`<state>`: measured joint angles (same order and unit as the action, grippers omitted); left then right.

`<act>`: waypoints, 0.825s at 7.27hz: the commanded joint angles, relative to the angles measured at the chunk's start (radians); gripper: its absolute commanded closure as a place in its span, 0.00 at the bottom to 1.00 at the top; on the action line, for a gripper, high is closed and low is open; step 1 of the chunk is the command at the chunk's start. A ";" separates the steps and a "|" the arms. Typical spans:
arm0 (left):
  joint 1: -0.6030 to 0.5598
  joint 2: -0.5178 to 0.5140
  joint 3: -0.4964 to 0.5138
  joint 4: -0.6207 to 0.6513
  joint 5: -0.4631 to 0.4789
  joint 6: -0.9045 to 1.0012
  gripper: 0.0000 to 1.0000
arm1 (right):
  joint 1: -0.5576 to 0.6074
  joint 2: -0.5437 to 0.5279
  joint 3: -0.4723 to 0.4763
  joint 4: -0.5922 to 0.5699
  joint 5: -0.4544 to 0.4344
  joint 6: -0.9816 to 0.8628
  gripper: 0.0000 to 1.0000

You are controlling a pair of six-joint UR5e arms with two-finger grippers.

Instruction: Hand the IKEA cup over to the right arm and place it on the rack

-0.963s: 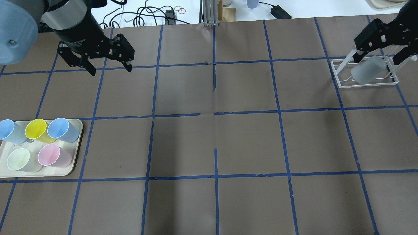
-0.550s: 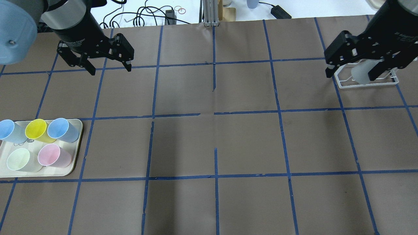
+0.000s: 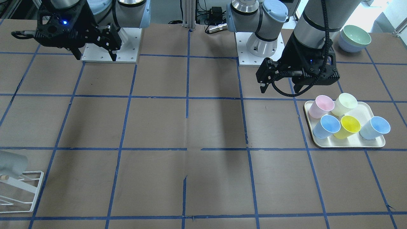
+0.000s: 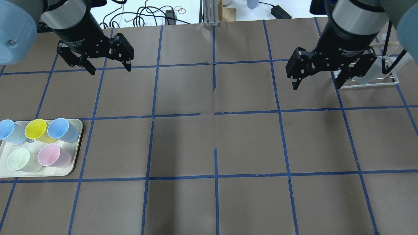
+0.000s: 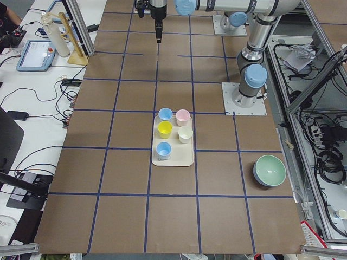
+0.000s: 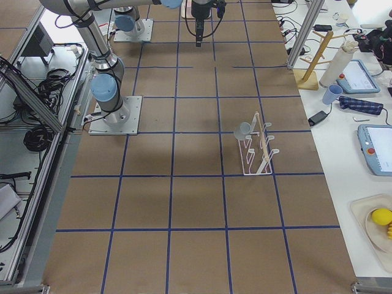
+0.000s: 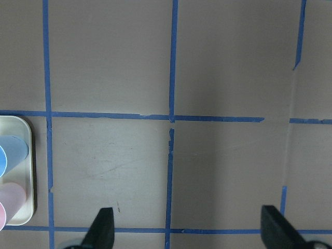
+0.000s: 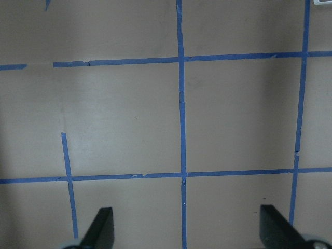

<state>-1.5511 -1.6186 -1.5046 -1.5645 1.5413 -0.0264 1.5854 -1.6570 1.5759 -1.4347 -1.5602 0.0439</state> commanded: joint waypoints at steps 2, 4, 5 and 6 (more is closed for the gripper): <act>-0.003 -0.001 0.001 0.001 -0.001 0.000 0.00 | -0.054 0.000 0.018 -0.004 0.008 0.001 0.00; -0.003 -0.001 0.001 0.001 -0.001 0.000 0.00 | -0.067 -0.004 0.022 0.005 0.008 0.016 0.00; -0.001 0.000 0.000 0.000 0.000 0.000 0.00 | -0.067 -0.007 0.033 0.002 0.009 0.019 0.00; 0.000 -0.003 0.001 0.003 0.000 0.000 0.00 | -0.067 -0.007 0.038 0.002 0.008 0.018 0.00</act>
<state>-1.5524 -1.6197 -1.5041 -1.5635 1.5411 -0.0261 1.5196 -1.6631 1.6063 -1.4320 -1.5518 0.0609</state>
